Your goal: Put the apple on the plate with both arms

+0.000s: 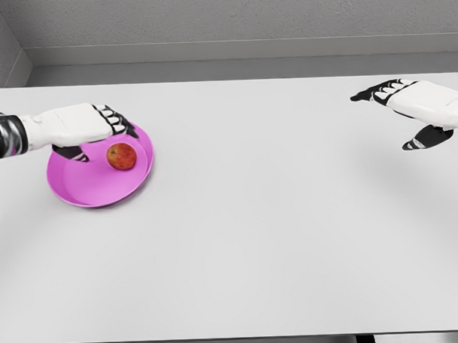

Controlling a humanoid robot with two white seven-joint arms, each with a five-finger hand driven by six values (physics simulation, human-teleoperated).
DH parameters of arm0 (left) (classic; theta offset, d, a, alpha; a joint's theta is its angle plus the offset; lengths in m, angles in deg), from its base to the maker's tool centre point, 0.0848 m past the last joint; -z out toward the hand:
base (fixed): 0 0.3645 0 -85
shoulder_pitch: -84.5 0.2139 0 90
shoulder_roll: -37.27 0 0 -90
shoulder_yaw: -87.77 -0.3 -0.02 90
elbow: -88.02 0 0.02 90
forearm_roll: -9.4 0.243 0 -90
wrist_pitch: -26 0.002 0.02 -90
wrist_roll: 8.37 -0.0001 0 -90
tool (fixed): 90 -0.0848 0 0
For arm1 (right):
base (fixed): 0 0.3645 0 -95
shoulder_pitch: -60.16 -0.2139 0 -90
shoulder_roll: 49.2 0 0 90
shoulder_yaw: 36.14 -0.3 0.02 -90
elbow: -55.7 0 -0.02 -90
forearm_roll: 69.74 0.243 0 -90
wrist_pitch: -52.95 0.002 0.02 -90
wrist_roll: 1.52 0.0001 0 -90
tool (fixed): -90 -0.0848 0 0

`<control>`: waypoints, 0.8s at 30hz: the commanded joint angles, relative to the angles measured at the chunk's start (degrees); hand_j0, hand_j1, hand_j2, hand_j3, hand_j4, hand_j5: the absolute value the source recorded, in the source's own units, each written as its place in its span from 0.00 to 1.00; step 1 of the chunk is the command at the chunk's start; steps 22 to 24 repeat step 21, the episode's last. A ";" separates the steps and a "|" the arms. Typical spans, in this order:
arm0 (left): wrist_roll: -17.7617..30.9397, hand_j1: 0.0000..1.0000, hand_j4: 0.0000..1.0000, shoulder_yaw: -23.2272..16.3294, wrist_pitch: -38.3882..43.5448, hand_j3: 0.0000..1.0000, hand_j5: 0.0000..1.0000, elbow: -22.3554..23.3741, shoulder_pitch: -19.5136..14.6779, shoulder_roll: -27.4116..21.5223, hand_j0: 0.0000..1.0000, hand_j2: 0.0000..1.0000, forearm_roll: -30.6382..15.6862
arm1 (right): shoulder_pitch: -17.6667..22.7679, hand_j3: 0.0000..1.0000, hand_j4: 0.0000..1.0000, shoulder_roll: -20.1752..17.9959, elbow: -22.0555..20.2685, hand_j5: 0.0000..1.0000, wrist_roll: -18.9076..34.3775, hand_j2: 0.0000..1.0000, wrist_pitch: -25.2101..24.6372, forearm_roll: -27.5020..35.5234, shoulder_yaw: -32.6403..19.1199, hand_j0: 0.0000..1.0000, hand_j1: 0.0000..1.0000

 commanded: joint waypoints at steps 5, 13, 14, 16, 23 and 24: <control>-0.16 1.00 1.00 3.03 0.13 1.00 1.00 8.80 0.00 -0.46 1.00 1.00 -13.86 | 0.00 1.00 1.00 -0.05 -0.01 1.00 -0.03 1.00 -0.07 0.14 -0.03 1.00 1.00; -0.25 1.00 1.00 4.97 0.13 1.00 1.00 12.06 0.62 -0.81 1.00 1.00 -14.30 | 0.00 1.00 1.00 -0.05 -0.01 1.00 -0.03 1.00 -0.07 0.14 -0.03 1.00 1.00; -0.16 1.00 1.00 4.97 0.13 1.00 1.00 11.97 0.62 -0.81 1.00 1.00 -14.39 | 0.00 1.00 1.00 -0.05 -0.01 1.00 -0.03 1.00 -0.07 0.14 -0.03 1.00 1.00; -0.16 1.00 1.00 5.40 0.13 1.00 1.00 12.06 0.70 -0.72 1.00 1.00 -14.30 | 0.00 1.00 1.00 -0.05 -0.01 1.00 -0.03 1.00 -0.07 0.14 0.06 1.00 1.00; -0.16 1.00 1.00 5.49 0.13 1.00 1.00 12.15 0.88 -0.81 1.00 1.00 -14.21 | 0.00 1.00 1.00 -0.14 -0.01 1.00 -0.03 1.00 -0.07 0.14 0.06 1.00 1.00; -0.16 1.00 1.00 5.49 0.13 1.00 1.00 12.15 0.88 -0.81 1.00 1.00 -14.21 | 0.00 1.00 1.00 -0.14 -0.01 1.00 -0.03 1.00 -0.07 0.14 0.06 1.00 1.00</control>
